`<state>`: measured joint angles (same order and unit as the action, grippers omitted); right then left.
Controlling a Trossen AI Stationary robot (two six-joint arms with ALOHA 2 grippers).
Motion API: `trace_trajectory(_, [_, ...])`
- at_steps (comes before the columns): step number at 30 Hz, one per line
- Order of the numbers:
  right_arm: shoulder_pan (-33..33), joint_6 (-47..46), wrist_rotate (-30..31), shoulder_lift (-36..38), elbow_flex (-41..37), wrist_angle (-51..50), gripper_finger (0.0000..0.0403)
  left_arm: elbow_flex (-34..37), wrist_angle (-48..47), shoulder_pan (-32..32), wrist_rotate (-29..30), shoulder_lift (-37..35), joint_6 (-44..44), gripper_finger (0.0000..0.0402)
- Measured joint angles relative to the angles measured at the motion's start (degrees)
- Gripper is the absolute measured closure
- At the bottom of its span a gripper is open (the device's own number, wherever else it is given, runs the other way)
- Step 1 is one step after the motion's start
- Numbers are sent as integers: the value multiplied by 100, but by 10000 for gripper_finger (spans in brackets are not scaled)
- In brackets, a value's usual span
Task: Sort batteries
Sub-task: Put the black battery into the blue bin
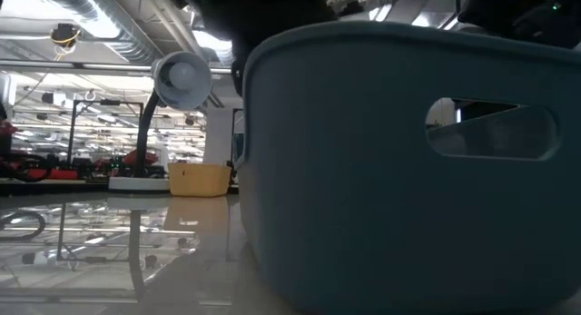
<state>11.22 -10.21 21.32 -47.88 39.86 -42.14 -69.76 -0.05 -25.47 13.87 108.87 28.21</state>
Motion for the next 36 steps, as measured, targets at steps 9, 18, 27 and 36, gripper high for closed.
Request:
trace_trajectory(9, [0,-47,54,0,0,3,215,0,-125,28,4,42,-563,328])
trace_trajectory(18, [0,-192,4,0,0,1,215,0,-195,31,4,42,-752,297])
trace_trajectory(27, [-152,-1205,391,0,8,-160,215,-9,-275,266,107,-366,-1827,269])
trace_trajectory(36, [-1490,-2562,-214,-450,22,-1533,215,-9,60,807,546,-734,-3433,280])
